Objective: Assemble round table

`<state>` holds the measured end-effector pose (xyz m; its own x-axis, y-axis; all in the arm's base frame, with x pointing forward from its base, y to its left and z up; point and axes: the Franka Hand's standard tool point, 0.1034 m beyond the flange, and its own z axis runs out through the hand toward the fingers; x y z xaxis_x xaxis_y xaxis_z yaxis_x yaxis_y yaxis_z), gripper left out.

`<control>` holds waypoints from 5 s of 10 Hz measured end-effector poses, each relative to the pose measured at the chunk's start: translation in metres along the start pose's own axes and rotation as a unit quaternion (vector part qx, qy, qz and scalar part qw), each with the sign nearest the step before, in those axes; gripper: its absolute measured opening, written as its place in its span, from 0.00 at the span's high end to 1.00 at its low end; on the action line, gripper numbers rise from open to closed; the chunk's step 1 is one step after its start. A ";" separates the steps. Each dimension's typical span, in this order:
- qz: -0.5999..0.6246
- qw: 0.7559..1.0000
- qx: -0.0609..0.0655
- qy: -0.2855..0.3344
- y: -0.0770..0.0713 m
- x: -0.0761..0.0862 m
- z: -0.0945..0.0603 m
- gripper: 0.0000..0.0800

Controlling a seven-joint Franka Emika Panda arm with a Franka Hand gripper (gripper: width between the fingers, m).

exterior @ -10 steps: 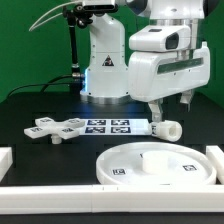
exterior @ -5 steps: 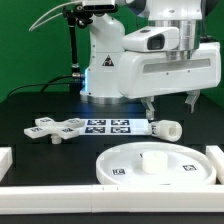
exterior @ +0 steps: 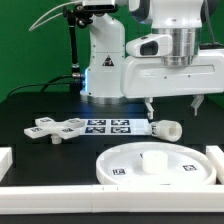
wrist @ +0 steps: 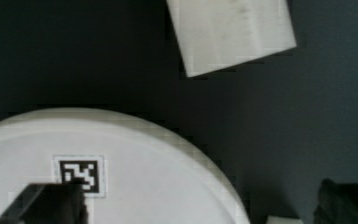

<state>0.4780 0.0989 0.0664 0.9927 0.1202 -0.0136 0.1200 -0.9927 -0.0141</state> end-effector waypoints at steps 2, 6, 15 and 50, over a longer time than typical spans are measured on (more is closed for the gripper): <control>0.000 1.000 -0.003 -0.026 0.001 -0.004 0.001 0.19; 0.016 0.987 -0.020 -0.160 -0.004 -0.008 0.001 0.19; 0.014 0.900 -0.018 -0.436 -0.015 -0.029 0.031 0.19; -0.064 0.981 0.028 -0.181 0.027 0.083 -0.047 0.49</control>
Offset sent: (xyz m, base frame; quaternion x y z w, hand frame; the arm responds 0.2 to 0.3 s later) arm 0.0115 -0.0096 0.0067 -0.1029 -0.1269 -0.0189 0.9864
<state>0.5639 0.0819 0.1117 0.8977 0.2513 -0.3620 0.2329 -0.9679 -0.0945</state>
